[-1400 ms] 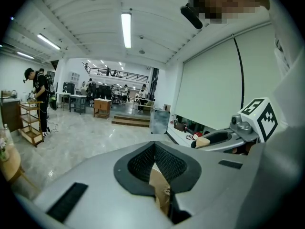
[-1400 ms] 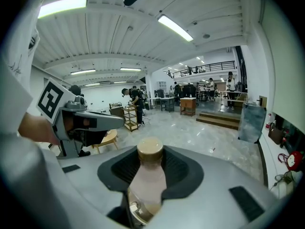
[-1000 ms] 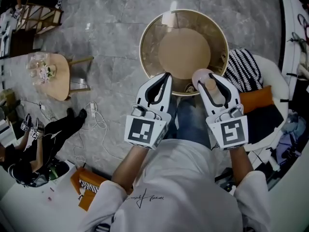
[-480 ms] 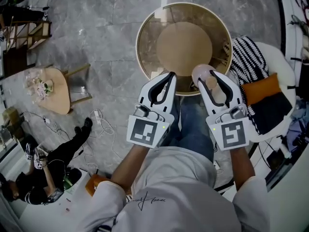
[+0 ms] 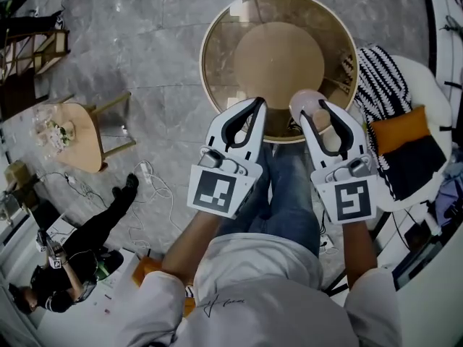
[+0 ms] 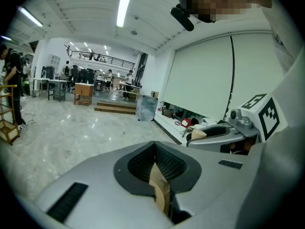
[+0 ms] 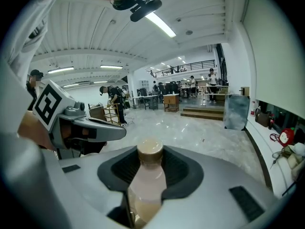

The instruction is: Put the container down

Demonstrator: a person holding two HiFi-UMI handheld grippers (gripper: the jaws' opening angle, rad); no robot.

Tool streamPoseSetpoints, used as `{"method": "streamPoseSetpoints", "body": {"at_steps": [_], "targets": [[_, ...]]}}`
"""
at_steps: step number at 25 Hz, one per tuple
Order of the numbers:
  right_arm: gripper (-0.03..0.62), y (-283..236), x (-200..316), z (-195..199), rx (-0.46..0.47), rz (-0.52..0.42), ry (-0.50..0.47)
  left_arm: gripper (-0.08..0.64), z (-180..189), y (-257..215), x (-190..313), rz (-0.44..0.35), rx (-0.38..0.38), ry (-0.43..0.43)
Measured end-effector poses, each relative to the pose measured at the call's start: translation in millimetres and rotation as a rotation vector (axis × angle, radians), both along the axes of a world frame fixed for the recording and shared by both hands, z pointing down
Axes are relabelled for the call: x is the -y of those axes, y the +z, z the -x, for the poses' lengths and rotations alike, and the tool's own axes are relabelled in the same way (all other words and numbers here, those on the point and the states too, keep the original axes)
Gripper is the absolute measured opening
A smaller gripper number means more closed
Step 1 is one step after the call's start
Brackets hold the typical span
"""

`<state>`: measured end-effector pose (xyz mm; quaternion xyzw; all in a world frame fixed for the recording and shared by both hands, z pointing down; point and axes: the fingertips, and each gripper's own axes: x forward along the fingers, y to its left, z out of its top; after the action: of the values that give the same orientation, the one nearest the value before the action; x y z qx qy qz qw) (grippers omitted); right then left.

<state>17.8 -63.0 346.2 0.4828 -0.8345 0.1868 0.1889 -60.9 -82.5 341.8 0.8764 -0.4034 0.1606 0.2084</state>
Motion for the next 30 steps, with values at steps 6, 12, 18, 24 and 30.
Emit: {"method": "streamPoseSetpoints", "body": {"at_steps": [6,12,18,24,30], "targets": [[0.144,27.6,3.3,-3.1,-0.007,0.021,-0.002,0.017,-1.4,21.9,1.2,0.02,0.002,-0.006],[0.144,51.5,7.1,-6.5,-0.01,0.016,-0.001,0.017,-1.6,49.8,-2.0,0.038,0.006,-0.011],[0.144,75.3,8.0,-4.4,-0.017,0.027,-0.015,0.017,3.3,72.4,-0.1,0.053,0.007,-0.05],[0.144,101.1,10.2,1.9,-0.014,0.044,-0.026,0.017,5.3,93.3,3.7,0.06,0.011,-0.07],[0.144,123.9,21.1,8.1,-0.004,0.047,-0.023,0.017,7.8,120.2,11.8,0.078,0.003,-0.082]]}}
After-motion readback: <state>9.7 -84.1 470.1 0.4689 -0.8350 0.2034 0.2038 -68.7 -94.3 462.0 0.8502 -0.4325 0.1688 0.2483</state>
